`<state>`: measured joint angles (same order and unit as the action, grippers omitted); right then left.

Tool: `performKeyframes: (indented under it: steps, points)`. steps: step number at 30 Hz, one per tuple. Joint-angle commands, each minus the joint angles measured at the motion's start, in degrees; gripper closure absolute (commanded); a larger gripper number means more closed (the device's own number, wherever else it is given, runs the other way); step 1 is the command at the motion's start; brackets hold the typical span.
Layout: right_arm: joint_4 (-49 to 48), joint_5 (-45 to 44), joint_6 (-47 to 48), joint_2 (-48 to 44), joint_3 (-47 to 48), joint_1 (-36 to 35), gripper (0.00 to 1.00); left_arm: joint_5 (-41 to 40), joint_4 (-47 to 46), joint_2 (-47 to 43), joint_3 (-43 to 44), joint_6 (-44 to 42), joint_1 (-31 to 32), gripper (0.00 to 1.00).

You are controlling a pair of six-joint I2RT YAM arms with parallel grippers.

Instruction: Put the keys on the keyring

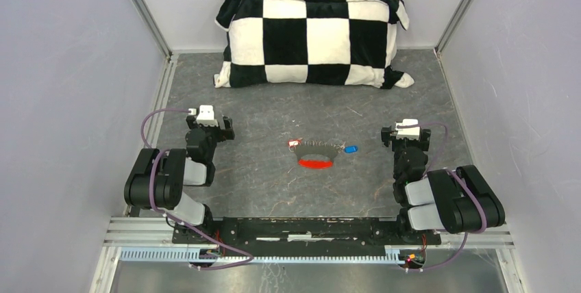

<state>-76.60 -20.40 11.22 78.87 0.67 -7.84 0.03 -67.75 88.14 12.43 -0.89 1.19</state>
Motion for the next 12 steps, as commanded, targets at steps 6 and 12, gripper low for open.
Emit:
performKeyframes:
  steps: [6,12]
  points:
    - [-2.77,0.63,-0.24,-0.25,-4.97,0.23,0.02,-1.61,-0.5,0.08,1.26,2.28,-0.25,0.0]
    - [-2.77,0.61,-0.24,-0.29,-4.98,0.18,0.02,-1.88,-0.66,-0.26,0.98,2.29,-0.22,0.0]
